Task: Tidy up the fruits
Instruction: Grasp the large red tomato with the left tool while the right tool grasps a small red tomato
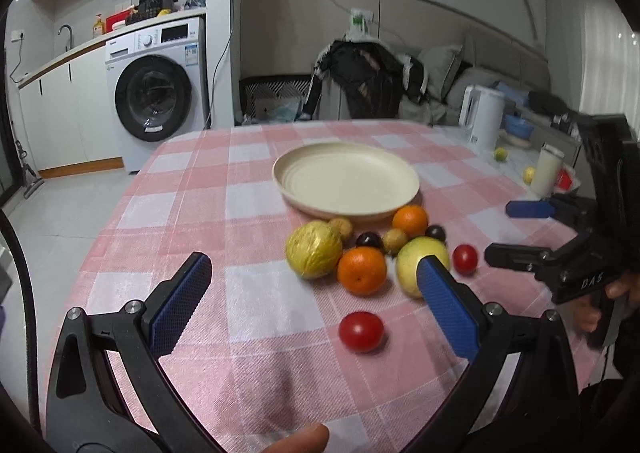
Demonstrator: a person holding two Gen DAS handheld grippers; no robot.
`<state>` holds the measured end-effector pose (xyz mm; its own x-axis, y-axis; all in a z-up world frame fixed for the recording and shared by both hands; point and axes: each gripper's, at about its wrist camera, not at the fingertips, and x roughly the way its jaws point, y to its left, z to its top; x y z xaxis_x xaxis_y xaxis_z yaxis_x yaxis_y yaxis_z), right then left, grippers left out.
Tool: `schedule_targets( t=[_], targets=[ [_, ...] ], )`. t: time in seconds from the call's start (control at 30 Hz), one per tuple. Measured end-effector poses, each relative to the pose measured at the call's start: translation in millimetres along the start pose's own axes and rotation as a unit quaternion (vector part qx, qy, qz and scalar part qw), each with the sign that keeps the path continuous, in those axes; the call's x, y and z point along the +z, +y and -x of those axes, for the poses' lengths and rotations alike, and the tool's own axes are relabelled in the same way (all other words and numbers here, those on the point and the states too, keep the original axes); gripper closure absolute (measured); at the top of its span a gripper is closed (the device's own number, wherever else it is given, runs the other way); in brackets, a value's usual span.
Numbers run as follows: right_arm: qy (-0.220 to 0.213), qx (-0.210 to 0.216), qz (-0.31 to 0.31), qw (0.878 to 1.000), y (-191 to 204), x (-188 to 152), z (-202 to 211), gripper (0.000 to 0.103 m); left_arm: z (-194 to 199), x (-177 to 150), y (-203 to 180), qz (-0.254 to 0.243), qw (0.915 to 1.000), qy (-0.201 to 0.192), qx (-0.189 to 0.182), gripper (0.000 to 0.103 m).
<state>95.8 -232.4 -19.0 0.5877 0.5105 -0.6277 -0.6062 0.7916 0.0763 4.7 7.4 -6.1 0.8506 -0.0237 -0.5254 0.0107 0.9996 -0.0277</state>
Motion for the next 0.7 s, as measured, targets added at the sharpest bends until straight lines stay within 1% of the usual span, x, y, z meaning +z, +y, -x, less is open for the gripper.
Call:
schedule_targets(
  t=[0.07, 0.13, 0.17, 0.23, 0.27, 0.33, 0.4, 0.43, 0.5, 0.57, 0.6, 0.7],
  targets=[
    [0.017, 0.003, -0.004, 1.000, -4, -2, -3, 0.000, -4, -2, 1, -0.002, 0.9998, 0.020, -0.005, 0.001],
    [0.031, 0.002, -0.007, 0.999, -7, -4, -7, 0.000, -7, -5, 2, 0.001, 0.9992, 0.038, -0.016, 0.010],
    [0.036, 0.002, -0.008, 0.999, -8, -5, -9, 0.000, -9, -6, 2, 0.001, 0.9987, 0.046, -0.022, 0.012],
    [0.042, 0.004, -0.009, 0.999, -9, -6, -11, 0.000, -17, -11, 2, 0.002, 0.9966, 0.073, -0.038, 0.021],
    [0.046, 0.004, -0.008, 0.999, -9, -7, -13, 0.000, -20, -14, 2, 0.001, 0.9957, 0.082, -0.042, 0.023],
    [0.055, 0.001, -0.006, 0.998, -9, -8, -17, 0.000, -28, -20, 0, -0.002, 0.9937, 0.102, -0.046, 0.031],
    [0.064, 0.002, -0.008, 0.998, -10, -8, -21, 0.002, -35, -24, 0, -0.001, 0.9919, 0.117, -0.049, 0.037],
    [0.068, 0.005, -0.010, 0.998, -10, -8, -24, 0.003, -38, -25, 0, 0.000, 0.9912, 0.122, -0.051, 0.038],
    [0.083, 0.013, -0.012, 0.996, -10, -9, -29, 0.014, -40, -26, 0, 0.004, 0.9902, 0.127, -0.057, 0.038],
    [0.100, 0.016, -0.013, 0.995, -10, -10, -35, 0.019, -41, -27, -1, 0.002, 0.9890, 0.135, -0.061, 0.039],
    [0.110, 0.017, -0.015, 0.994, -10, -12, -39, 0.028, -42, -27, -2, -0.001, 0.9883, 0.139, -0.063, 0.040],
    [0.118, 0.022, -0.018, 0.993, -11, -14, -43, 0.038, -46, -29, -6, -0.009, 0.9859, 0.151, -0.071, 0.043]
  ],
)
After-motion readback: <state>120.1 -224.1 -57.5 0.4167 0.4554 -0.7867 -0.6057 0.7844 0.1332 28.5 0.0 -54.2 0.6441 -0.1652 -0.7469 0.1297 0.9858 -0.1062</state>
